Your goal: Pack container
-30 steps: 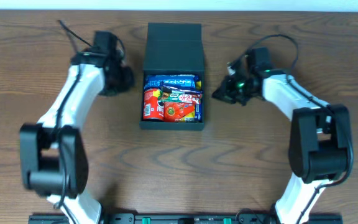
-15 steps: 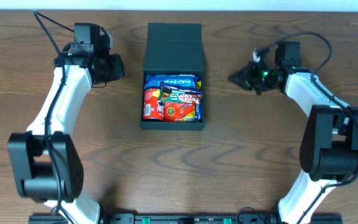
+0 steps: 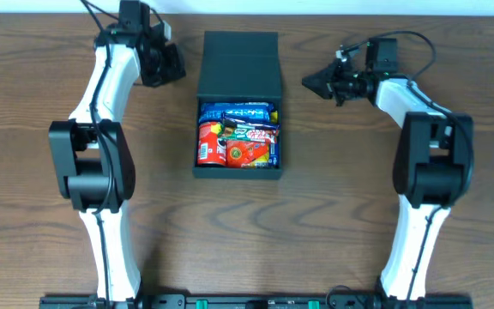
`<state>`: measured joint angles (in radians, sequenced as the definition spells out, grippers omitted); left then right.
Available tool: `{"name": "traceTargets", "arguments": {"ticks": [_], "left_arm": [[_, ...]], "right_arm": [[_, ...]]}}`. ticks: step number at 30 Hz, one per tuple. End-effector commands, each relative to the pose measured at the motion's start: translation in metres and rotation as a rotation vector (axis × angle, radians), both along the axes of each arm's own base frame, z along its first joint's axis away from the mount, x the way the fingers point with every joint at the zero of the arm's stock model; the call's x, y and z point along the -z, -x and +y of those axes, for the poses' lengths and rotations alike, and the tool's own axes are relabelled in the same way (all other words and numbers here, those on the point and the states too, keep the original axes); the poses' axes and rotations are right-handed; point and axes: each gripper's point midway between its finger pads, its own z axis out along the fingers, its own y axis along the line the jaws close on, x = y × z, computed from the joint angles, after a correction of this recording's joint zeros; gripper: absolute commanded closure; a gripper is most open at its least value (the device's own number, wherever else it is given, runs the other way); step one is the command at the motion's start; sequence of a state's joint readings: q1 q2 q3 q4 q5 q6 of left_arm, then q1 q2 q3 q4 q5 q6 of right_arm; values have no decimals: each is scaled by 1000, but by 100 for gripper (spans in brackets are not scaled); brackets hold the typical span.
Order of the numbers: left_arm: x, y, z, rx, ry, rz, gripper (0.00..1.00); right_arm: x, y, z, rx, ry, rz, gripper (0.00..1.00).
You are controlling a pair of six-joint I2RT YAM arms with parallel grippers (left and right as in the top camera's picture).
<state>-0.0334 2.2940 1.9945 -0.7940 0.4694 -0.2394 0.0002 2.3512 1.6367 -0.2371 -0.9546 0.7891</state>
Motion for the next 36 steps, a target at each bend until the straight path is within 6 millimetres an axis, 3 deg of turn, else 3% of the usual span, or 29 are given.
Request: {"name": "traceTargets", "arguments": {"ticks": [1,9,17,29,36], "left_arm": [[14,1,0,-14,24,54,94],[40,12,-4,-23,51,149,95],[64,17,-17,-19,117,214,94],[61,5,-42,21,167,156,95],[51,-2,-52,52,239,114,94]], "right_arm": [[-10,-2,23,-53,-41,-8,98],[26,9,39,-73,-20,67,98],[33,13,42,-73,-3,94,98],[29,12,62,-108,4,36,98],[0,-1,73,-174,-78,-139,98]]}}
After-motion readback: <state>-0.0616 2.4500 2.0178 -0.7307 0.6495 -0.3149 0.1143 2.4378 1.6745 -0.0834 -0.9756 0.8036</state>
